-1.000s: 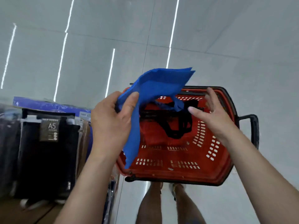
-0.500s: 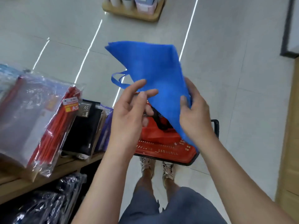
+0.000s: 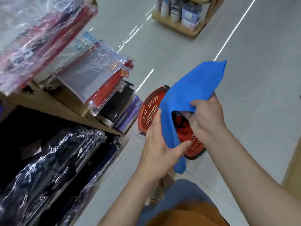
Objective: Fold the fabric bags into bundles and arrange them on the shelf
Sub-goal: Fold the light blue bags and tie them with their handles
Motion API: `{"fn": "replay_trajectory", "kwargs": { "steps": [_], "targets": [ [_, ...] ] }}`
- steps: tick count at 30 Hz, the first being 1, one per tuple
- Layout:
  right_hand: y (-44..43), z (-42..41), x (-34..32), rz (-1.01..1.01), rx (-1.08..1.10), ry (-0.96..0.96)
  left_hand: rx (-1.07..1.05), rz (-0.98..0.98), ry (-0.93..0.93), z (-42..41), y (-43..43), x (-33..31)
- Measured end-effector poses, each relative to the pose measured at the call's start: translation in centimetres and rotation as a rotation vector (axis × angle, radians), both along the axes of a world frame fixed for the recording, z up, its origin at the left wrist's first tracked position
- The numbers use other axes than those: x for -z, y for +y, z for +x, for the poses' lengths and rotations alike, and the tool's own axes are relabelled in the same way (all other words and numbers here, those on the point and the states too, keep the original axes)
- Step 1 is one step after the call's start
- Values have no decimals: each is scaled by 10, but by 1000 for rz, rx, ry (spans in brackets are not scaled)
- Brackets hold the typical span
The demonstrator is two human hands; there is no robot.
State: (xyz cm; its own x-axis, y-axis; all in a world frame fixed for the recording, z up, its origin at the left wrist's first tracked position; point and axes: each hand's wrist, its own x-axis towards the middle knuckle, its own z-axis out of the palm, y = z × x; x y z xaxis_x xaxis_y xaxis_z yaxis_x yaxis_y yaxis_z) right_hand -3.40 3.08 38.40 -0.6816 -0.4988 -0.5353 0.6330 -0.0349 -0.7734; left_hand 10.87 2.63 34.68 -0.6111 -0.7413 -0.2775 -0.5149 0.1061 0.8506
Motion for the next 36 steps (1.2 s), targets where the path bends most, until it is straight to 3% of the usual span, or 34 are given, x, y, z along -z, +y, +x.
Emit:
{"fn": "replay_trajectory", "kwargs": {
  "steps": [4,10,13,16,18,22,24,26,30,36],
  "targets": [
    [11,56,-18,38,-155,167,-165,-224,-49,54,-7,-21],
    [36,109,-59,131,-582,925,-56,-394,-282,204,-24,-84],
    [30,123,-82,72,-1000,1120,-67,-386,-375,269,-26,-121],
    [13,156,-80,108,-1425,1196,-193,-275,-310,327,-15,-148],
    [-2,188,-69,35,-1416,1192,-298,-245,-379,362,-7,-160],
    [-35,256,-59,-136,-1441,1012,-397,-300,-920,424,15,-175],
    [-51,293,-65,-252,-1536,1055,-451,-251,-1067,451,32,-180],
    [-64,332,-77,-391,-1610,1137,-524,-204,-1013,471,54,-183],
    [-68,413,-120,-726,-1744,1220,-859,-274,-496,491,92,-190],
    [-64,512,-173,-1023,-1784,1160,-1165,-204,-300,548,141,-191]
  ]
}}
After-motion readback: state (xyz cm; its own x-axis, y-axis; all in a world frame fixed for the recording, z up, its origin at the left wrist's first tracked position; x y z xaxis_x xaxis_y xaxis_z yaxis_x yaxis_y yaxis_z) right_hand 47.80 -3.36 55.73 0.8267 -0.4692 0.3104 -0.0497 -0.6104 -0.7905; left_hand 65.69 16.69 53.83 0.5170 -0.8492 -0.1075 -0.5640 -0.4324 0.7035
